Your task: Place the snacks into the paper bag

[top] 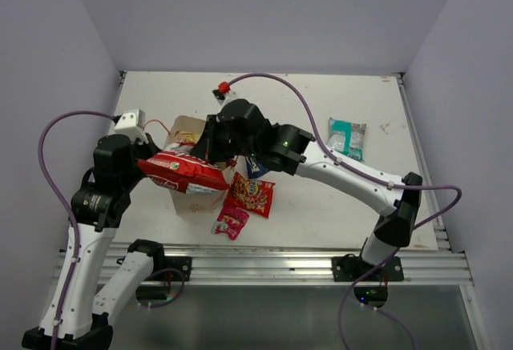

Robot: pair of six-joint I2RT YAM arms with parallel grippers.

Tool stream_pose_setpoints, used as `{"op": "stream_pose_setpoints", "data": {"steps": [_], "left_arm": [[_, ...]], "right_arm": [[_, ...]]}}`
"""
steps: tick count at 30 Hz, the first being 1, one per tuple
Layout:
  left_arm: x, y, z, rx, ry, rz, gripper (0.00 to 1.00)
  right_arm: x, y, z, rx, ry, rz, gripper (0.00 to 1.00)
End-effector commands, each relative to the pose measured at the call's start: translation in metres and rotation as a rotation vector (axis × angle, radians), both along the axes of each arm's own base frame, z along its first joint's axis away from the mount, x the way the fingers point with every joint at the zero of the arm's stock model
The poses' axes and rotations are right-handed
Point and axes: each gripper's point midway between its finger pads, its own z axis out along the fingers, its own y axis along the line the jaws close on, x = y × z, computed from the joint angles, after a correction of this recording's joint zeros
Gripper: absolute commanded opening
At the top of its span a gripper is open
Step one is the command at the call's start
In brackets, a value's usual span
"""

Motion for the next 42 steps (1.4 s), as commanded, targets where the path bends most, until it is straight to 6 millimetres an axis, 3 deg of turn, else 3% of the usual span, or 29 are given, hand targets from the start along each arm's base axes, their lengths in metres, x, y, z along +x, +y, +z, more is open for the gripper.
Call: {"op": "stream_pose_setpoints", "data": {"steps": [1,4,7,8,12,16,26,28,29,30,32,34,35,36,39,42], "left_arm": [[0.001,-0.001,0.009,0.003,-0.042,-0.009,0.0],[0.001,-0.001,0.011,0.004,-0.046,-0.01,0.0],[0.001,0.0,0.011,0.006,-0.047,-0.009,0.0],[0.001,0.0,0.011,0.006,-0.047,-0.009,0.0],[0.001,-0.001,0.011,0.007,-0.047,-0.011,0.0],[-0.001,-0.001,0.01,0.008,-0.046,-0.013,0.0],[-0.001,0.005,0.011,0.025,-0.05,0.012,0.0],[-0.001,0.005,0.011,0.027,-0.05,0.013,0.0],[-0.001,0.006,0.01,0.028,-0.049,0.014,0.0],[-0.001,0.005,0.01,0.026,-0.049,0.014,0.0],[-0.001,0.006,0.009,0.027,-0.047,0.015,0.0],[-0.001,0.006,0.01,0.027,-0.049,0.015,0.0],[-0.001,0.006,0.01,0.026,-0.05,0.015,0.0],[-0.001,0.006,0.01,0.027,-0.049,0.015,0.0],[-0.001,0.006,0.009,0.027,-0.046,0.015,0.0],[-0.001,0.006,0.008,0.028,-0.044,0.015,0.0]], "right_arm": [[0.022,0.012,0.008,0.006,-0.041,-0.069,0.0],[0.033,0.026,0.022,0.031,-0.068,-0.066,0.0],[0.045,0.031,0.061,0.087,-0.135,-0.082,0.0],[0.048,0.032,0.063,0.084,-0.143,-0.085,0.0],[0.056,0.034,0.055,0.065,-0.131,-0.099,0.0],[0.06,0.032,0.025,0.023,-0.084,-0.13,0.0],[0.069,0.047,-0.021,-0.077,0.002,-0.134,0.0],[0.071,0.046,-0.02,-0.093,-0.005,-0.132,0.15],[0.071,0.048,-0.025,-0.112,-0.008,-0.122,0.38],[0.072,0.047,-0.022,-0.117,-0.026,-0.11,0.47],[0.074,0.05,0.002,-0.084,-0.075,-0.1,0.65],[0.077,0.049,0.031,-0.04,-0.154,-0.093,0.68],[0.078,0.047,0.041,-0.024,-0.181,-0.097,0.75],[0.076,0.04,0.061,-0.004,-0.236,-0.096,0.84],[0.079,0.021,0.105,0.048,-0.351,-0.143,0.91],[0.08,0.006,0.132,0.078,-0.424,-0.177,0.98]]}}
